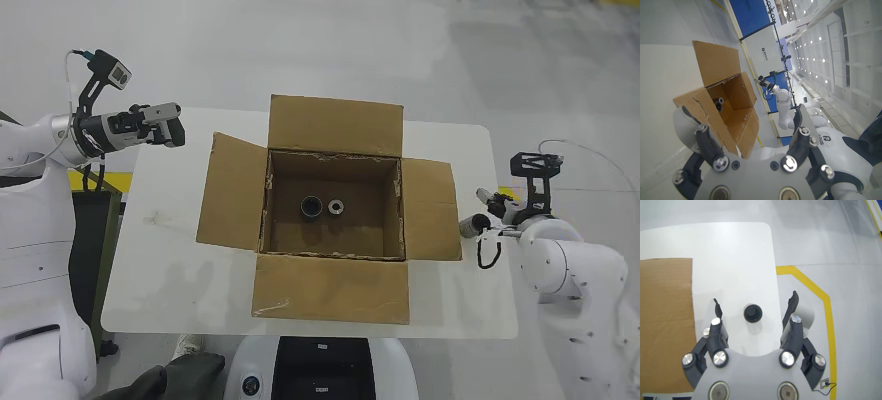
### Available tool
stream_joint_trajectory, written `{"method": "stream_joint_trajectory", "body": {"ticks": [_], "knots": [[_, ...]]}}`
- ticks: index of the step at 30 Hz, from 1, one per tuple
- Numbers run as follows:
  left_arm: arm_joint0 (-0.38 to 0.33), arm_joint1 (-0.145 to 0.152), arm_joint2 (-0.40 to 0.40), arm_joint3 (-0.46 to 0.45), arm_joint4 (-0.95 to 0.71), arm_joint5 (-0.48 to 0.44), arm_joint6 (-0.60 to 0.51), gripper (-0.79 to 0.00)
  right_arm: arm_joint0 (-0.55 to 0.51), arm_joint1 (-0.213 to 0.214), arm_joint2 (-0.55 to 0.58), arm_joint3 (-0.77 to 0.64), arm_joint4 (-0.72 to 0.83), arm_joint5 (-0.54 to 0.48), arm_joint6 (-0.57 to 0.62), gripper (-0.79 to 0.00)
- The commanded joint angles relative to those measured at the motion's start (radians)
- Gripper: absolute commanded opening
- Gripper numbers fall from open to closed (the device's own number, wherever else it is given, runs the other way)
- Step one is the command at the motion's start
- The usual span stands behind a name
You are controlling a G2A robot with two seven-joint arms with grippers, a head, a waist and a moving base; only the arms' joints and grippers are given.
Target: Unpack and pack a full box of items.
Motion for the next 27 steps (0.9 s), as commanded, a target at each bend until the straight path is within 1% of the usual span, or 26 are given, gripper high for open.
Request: {"method": "stream_joint_trajectory", "body": {"ticks": [1,3,6,11,14,18,22,27], "knots": [[0.0,0.0,0.0,0.0,0.0,0.0,0.0,0.0,0.001,-0.001,-0.012,-0.038,0.004,-0.014,-0.005,-0.086],[0.0,0.0,0.0,0.0,0.0,0.0,0.0,0.0,0.001,-0.003,-0.032,-0.075,0.002,-0.031,-0.011,-0.086],[0.0,0.0,0.0,0.0,0.0,0.0,0.0,0.0,0.009,-0.005,-0.066,-0.109,-0.016,-0.06,-0.01,-0.062],[0.0,0.0,0.0,0.0,0.0,0.0,0.0,0.0,0.056,-0.012,-0.16,-0.138,-0.015,-0.103,-0.006,-0.058],[0.0,0.0,0.0,0.0,0.0,0.0,0.0,0.0,0.097,-0.018,-0.234,-0.139,-0.042,-0.136,0.004,-0.046],[0.0,0.0,0.0,0.0,0.0,0.0,0.0,0.0,0.151,-0.028,-0.324,-0.127,-0.062,-0.162,0.017,-0.049],[0.0,0.0,0.0,0.0,0.0,0.0,0.0,0.0,0.196,-0.04,-0.394,-0.114,-0.047,-0.173,0.02,-0.062],[0.0,0.0,0.0,0.0,0.0,0.0,0.0,0.0,0.244,-0.055,-0.49,-0.09,-0.027,-0.21,0.023,-0.049]]}}
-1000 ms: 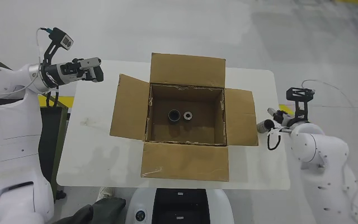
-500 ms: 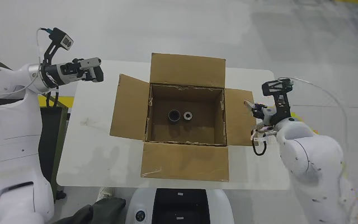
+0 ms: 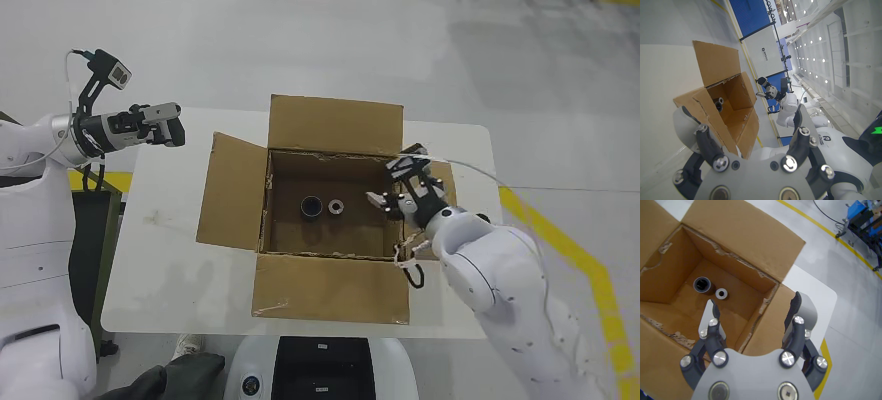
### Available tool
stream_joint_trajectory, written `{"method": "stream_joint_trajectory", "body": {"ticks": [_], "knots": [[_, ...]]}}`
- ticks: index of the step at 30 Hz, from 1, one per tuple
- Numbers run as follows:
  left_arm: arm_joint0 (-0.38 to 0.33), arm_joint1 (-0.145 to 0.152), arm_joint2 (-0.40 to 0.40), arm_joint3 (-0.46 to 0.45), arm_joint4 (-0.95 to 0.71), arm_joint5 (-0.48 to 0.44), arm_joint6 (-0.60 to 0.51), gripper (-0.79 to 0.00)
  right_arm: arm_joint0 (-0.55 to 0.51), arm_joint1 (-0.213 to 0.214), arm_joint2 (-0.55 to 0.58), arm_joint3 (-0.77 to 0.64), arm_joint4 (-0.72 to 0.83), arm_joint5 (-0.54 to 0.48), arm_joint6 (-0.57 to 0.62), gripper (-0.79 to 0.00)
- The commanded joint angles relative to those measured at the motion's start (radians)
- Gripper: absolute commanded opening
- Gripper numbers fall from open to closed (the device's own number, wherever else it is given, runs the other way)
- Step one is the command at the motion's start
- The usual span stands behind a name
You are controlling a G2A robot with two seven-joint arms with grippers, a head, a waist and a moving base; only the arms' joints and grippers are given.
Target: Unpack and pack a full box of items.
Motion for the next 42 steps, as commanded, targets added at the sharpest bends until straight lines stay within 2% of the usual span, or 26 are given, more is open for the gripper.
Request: {"method": "stream_joint_trajectory", "body": {"ticks": [1,11,33,42], "knots": [[0.0,0.0,0.0,0.0,0.0,0.0,0.0,0.0,0.021,-0.006,-0.039,0.016,0.005,-0.014,0.001,-0.043],[0.0,0.0,0.0,0.0,0.0,0.0,0.0,0.0,0.143,-0.044,-0.179,0.175,0.102,-0.094,0.034,-0.015],[0.0,0.0,0.0,0.0,0.0,0.0,0.0,0.0,0.326,-0.097,-0.236,0.578,0.391,-0.227,0.034,0.0],[0.0,0.0,0.0,0.0,0.0,0.0,0.0,0.0,0.407,-0.131,-0.315,0.73,0.385,-0.235,0.018,0.0]]}}
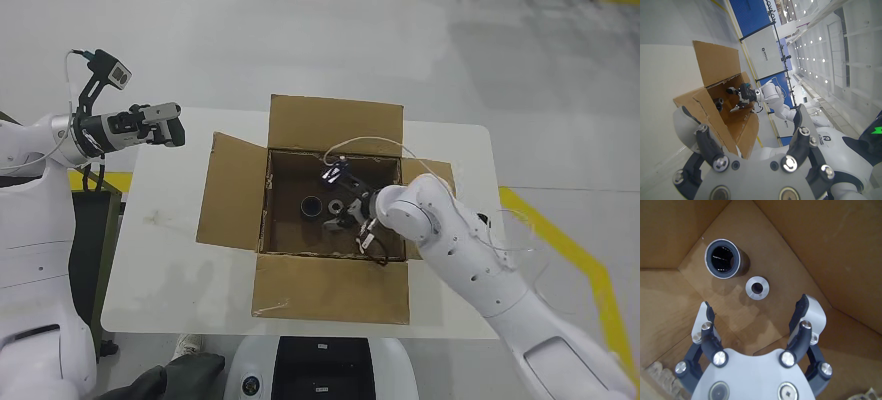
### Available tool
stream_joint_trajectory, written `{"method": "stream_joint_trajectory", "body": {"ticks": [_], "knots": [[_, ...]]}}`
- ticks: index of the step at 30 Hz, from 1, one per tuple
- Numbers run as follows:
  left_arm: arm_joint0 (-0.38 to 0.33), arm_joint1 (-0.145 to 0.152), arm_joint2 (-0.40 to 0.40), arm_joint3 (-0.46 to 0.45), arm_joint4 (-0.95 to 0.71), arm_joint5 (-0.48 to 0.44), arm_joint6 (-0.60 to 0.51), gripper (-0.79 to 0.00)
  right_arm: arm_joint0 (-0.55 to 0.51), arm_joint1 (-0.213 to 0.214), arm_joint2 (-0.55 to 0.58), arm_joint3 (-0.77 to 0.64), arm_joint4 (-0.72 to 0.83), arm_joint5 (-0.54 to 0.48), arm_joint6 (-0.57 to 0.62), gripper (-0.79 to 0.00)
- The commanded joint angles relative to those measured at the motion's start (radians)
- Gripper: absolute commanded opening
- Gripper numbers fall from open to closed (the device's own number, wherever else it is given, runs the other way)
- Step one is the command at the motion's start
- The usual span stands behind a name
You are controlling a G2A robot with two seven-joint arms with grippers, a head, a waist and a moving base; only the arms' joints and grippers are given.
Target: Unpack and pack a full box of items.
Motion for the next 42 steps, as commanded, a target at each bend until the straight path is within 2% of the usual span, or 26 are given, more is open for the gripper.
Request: {"method": "stream_joint_trajectory", "body": {"ticks": [1,19,30,35,37,39,40,42], "knots": [[0.0,0.0,0.0,0.0,0.0,0.0,0.0,0.0,0.014,-0.007,-0.013,0.028,0.002,0.001,-0.009,0.0],[0.0,0.0,0.0,0.0,0.0,0.0,0.0,0.0,0.078,-0.056,-0.084,0.169,0.017,-0.014,-0.044,0.0],[0.0,0.0,0.0,0.0,0.0,0.0,0.0,0.0,0.09,-0.076,-0.103,0.212,0.028,-0.031,-0.061,-0.04],[0.0,0.0,0.0,0.0,0.0,0.0,0.0,0.0,0.096,-0.084,-0.108,0.231,0.035,-0.035,-0.066,-0.129],[0.0,0.0,0.0,0.0,0.0,0.0,0.0,0.0,0.098,-0.087,-0.109,0.237,0.036,-0.036,-0.067,-0.194],[0.0,0.0,0.0,0.0,0.0,0.0,0.0,0.0,0.099,-0.09,-0.108,0.242,0.037,-0.035,-0.067,-0.277],[0.0,0.0,0.0,0.0,0.0,0.0,0.0,0.0,0.099,-0.09,-0.108,0.243,0.037,-0.035,-0.066,-0.397],[0.0,0.0,0.0,0.0,0.0,0.0,0.0,0.0,0.099,-0.091,-0.107,0.245,0.036,-0.036,-0.066,-0.456]]}}
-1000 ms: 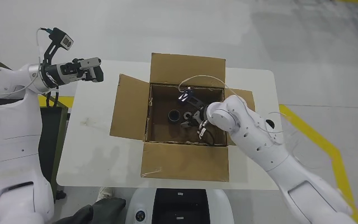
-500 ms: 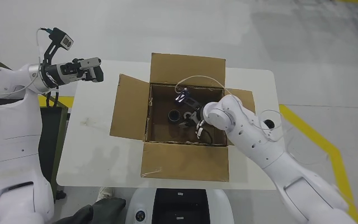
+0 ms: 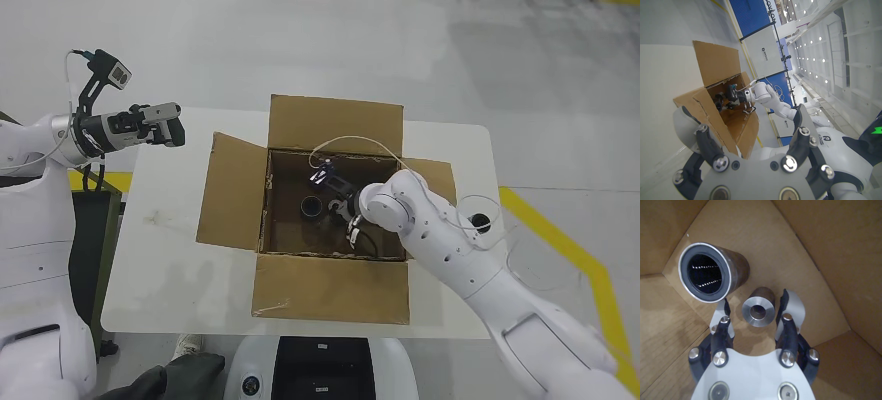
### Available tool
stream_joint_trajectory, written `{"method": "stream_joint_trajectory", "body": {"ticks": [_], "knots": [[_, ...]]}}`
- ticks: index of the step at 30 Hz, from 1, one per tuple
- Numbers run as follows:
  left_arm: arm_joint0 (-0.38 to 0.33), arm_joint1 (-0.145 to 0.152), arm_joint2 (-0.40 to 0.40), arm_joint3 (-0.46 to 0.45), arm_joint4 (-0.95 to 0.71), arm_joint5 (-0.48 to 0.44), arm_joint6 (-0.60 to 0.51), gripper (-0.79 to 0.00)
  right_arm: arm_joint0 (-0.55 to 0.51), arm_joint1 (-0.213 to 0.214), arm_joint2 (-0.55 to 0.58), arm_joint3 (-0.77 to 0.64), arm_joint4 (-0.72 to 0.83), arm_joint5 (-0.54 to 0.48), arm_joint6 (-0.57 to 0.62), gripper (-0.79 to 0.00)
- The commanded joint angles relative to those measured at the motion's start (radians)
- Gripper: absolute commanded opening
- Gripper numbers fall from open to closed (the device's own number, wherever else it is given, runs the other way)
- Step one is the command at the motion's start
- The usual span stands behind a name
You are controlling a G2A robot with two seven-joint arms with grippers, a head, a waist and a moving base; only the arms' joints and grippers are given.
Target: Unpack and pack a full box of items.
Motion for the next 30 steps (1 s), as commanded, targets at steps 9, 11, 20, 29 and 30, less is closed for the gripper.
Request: {"method": "stream_joint_trajectory", "body": {"ticks": [9,11,20,29,30], "knots": [[0.0,0.0,0.0,0.0,0.0,0.0,0.0,0.0,-0.025,0.009,0.019,-0.082,-0.075,0.042,0.026,-0.785],[0.0,0.0,0.0,0.0,0.0,0.0,0.0,0.0,-0.044,0.019,0.043,-0.127,-0.088,0.053,0.032,-0.785],[0.0,0.0,0.0,0.0,0.0,0.0,0.0,0.0,-0.139,0.063,0.152,-0.337,-0.152,0.079,0.088,-0.785],[0.0,0.0,0.0,0.0,0.0,0.0,0.0,0.0,-0.261,0.096,0.243,-0.579,-0.196,0.102,0.121,-0.785],[0.0,0.0,0.0,0.0,0.0,0.0,0.0,0.0,-0.272,0.098,0.253,-0.599,-0.197,0.104,0.118,-0.785]]}}
